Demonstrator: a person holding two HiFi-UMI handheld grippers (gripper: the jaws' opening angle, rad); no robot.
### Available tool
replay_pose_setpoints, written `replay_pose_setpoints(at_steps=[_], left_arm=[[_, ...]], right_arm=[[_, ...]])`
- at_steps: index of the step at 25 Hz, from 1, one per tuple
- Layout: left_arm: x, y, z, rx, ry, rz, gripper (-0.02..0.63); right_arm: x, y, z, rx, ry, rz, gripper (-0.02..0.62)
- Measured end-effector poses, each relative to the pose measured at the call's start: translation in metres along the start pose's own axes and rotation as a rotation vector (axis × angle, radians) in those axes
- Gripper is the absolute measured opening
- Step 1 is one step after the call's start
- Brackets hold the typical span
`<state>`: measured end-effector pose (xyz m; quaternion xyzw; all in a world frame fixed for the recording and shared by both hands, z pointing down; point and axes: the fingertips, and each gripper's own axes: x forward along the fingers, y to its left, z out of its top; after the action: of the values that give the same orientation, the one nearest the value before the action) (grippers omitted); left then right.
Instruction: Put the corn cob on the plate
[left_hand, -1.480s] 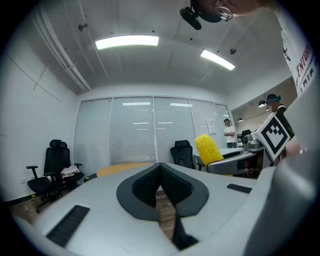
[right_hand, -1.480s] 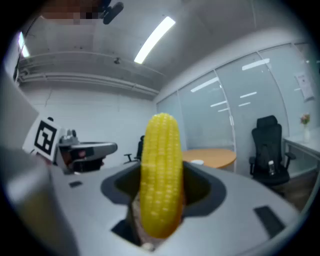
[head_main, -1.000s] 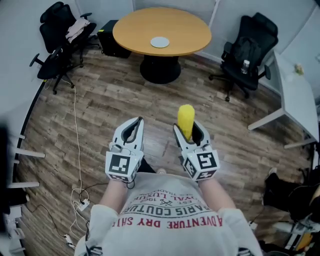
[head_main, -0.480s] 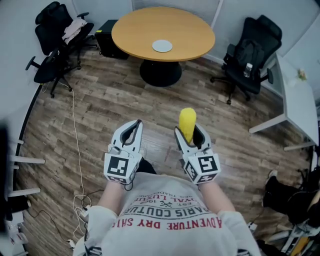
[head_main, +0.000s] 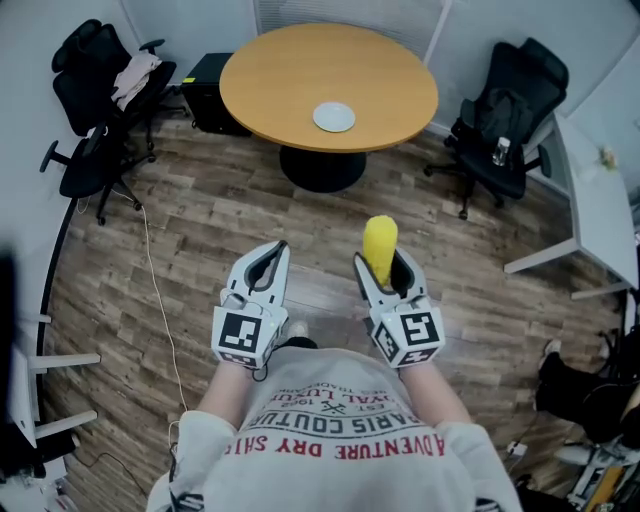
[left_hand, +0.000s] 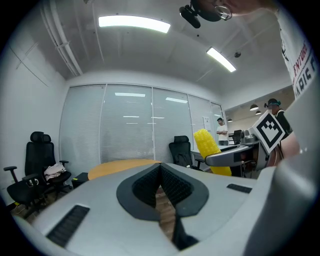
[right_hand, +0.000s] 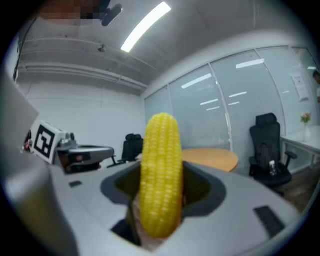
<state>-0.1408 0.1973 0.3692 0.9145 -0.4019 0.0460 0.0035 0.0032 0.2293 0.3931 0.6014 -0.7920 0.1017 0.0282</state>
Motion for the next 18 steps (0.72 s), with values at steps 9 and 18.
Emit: replay_pose_setpoints(at_steps=[9,18], left_arm=[[0.038,0.080,0.004,0.009,0.007,-0.047,0.032],[0.073,0.109,-0.014,-0.017,0.033,-0.027,0.032]], right_arm=[[0.082,0.008,0.022,0.029,-0.019,-0.060,0.263],[0.133,-0.009,0.022,0.039,-0.008,-0.040,0.264]])
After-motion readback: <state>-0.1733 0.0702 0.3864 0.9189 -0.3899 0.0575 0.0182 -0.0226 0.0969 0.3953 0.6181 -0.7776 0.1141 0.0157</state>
